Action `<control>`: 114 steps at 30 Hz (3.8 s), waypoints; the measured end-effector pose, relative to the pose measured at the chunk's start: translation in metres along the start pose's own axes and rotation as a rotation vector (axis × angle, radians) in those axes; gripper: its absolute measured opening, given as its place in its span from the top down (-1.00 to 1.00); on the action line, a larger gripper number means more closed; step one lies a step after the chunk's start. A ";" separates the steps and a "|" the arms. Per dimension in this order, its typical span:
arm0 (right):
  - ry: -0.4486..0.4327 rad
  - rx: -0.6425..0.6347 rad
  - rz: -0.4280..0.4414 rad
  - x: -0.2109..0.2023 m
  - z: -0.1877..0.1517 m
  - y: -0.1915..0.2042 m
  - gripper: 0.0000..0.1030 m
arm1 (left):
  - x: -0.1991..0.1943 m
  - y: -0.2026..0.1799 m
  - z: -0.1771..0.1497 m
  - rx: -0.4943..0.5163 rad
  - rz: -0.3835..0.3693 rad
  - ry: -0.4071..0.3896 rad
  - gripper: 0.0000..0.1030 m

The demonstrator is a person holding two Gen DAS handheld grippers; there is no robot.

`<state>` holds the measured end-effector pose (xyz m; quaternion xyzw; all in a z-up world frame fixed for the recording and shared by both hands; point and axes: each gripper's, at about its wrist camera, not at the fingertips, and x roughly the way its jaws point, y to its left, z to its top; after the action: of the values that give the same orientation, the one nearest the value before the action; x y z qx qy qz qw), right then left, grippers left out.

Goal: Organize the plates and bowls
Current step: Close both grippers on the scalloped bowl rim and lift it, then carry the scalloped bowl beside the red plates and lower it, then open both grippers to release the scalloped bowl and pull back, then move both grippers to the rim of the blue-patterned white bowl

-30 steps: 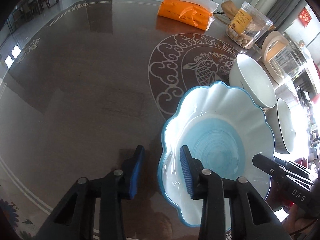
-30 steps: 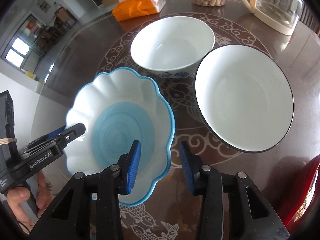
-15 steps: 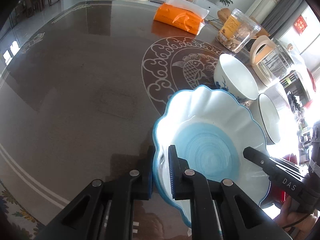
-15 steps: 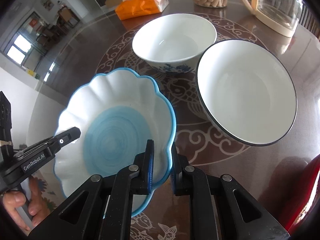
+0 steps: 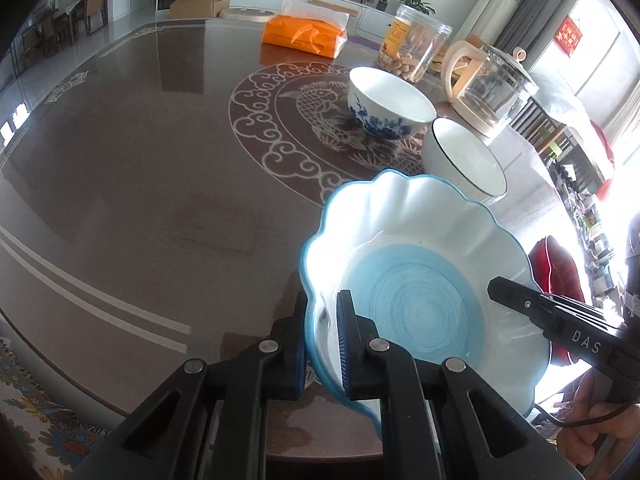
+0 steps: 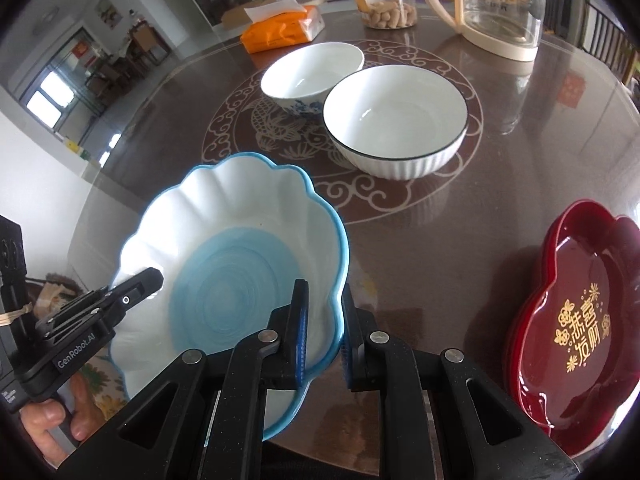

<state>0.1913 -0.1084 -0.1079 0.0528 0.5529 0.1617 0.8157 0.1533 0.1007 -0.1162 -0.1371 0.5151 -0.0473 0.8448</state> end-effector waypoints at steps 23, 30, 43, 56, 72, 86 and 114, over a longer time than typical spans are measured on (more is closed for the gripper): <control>-0.200 0.039 0.054 -0.033 -0.017 -0.020 -0.31 | -0.040 0.002 -0.012 -0.037 0.102 -0.243 -0.78; -0.301 0.015 0.005 -0.077 -0.021 -0.016 -0.33 | -0.081 -0.021 -0.022 0.094 0.271 -0.352 -0.89; -0.368 -0.092 -0.214 -0.116 -0.031 -0.017 -0.42 | -0.088 -0.058 -0.034 0.208 0.278 -0.277 -0.89; -0.526 -0.069 -0.234 -0.166 -0.035 -0.016 -0.46 | -0.123 -0.064 -0.031 0.186 0.391 -0.344 -0.99; -0.471 -0.007 -0.075 -0.144 -0.026 -0.046 -0.53 | -0.123 -0.052 -0.024 0.111 0.447 -0.383 -0.99; -0.461 -0.055 -0.098 -0.139 -0.031 -0.031 -0.53 | -0.112 -0.054 -0.021 0.146 0.466 -0.343 -0.99; -0.334 -0.145 -0.002 -0.122 0.021 -0.008 -0.53 | -0.069 -0.025 0.049 0.134 0.367 -0.149 -0.99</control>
<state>0.1708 -0.1538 0.0062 0.0197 0.3966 0.1894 0.8980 0.1660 0.1009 -0.0295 0.0122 0.4631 0.0836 0.8823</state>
